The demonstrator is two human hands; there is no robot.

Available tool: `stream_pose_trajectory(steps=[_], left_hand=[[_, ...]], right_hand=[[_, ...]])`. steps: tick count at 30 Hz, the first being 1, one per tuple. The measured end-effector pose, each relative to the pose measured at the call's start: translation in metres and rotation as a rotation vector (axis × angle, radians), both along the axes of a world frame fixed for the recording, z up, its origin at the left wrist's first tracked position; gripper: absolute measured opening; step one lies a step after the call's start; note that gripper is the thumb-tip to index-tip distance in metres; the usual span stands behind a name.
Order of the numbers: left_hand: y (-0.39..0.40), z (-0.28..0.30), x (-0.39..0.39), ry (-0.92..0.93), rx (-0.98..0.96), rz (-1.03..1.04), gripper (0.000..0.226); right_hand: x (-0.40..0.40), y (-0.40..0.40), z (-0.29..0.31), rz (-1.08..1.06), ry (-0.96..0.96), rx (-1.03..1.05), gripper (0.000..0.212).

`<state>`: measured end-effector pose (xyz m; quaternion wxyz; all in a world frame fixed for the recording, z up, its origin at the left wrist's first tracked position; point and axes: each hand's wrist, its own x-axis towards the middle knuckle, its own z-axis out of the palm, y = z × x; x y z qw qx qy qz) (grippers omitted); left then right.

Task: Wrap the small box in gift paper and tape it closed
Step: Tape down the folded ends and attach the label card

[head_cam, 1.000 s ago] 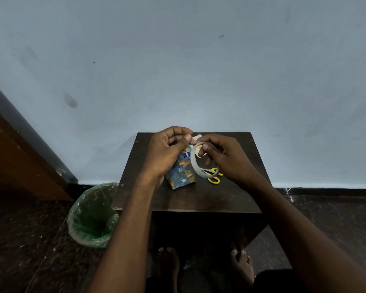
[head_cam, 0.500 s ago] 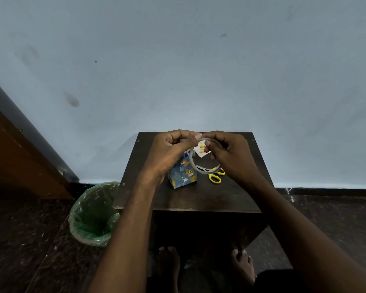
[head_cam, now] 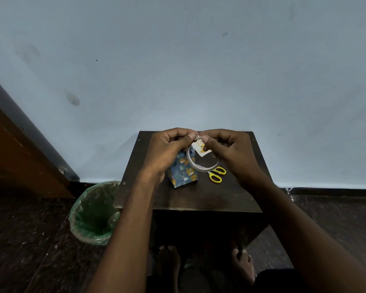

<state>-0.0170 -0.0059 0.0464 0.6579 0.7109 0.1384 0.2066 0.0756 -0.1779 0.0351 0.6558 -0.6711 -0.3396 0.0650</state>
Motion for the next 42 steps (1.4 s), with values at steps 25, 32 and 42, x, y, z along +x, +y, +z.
stream_pose_trajectory(steps=[25, 32, 42], left_hand=[[0.003, -0.013, 0.01, 0.012, 0.505, 0.034, 0.029], [0.002, -0.009, 0.007, 0.027, 0.459, 0.016, 0.023], [0.001, -0.007, 0.006, 0.027, 0.367, 0.016, 0.015]], right_hand=[[0.003, 0.008, -0.002, 0.051, 0.255, -0.171, 0.032], [0.005, 0.003, -0.006, 0.051, 0.232, -0.222, 0.03], [0.002, -0.001, -0.002, 0.264, 0.153, -0.268, 0.019]])
